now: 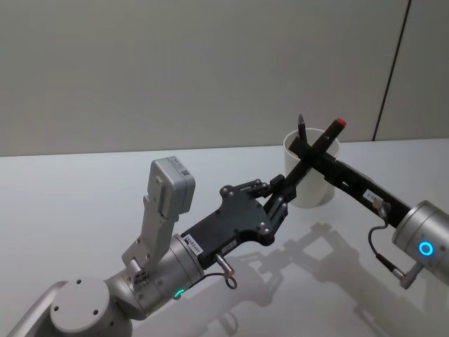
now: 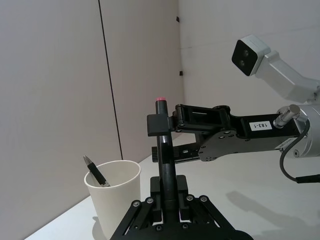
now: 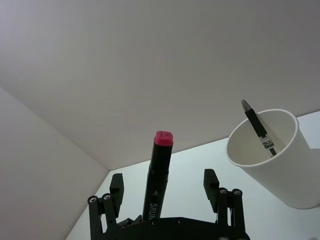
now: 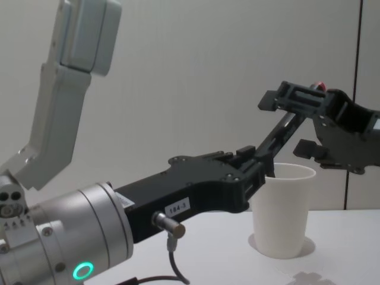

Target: Place the pen into the pen holder.

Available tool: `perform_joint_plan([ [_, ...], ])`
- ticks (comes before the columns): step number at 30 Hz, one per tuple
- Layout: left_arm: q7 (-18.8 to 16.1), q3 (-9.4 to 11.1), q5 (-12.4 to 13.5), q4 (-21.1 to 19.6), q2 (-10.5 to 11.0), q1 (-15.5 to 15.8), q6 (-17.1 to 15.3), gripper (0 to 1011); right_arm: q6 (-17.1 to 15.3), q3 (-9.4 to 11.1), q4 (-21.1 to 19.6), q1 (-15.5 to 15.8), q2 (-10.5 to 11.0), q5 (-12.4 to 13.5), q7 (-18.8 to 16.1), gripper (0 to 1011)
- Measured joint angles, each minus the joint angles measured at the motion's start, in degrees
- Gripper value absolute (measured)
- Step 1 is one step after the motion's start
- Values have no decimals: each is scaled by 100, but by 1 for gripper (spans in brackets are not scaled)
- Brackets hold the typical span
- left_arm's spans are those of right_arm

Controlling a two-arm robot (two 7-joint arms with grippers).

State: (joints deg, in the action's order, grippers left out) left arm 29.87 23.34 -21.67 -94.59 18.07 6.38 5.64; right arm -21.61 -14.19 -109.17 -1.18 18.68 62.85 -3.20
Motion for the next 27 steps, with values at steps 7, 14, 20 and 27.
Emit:
perform_joint_plan([
  [7, 0, 0, 0, 0, 0, 0, 0, 178, 84, -39, 30, -17, -35, 67, 107, 1001],
  [14, 0, 0, 0, 0, 0, 0, 0, 178, 172, -71, 66, -43, -64, 112, 148, 1002],
  [20, 0, 0, 0, 0, 0, 0, 0, 178, 221, -95, 86, -58, -69, 144, 165, 1001],
  [27, 0, 0, 0, 0, 0, 0, 0, 178, 254, -111, 98, -67, -72, 164, 175, 1002],
])
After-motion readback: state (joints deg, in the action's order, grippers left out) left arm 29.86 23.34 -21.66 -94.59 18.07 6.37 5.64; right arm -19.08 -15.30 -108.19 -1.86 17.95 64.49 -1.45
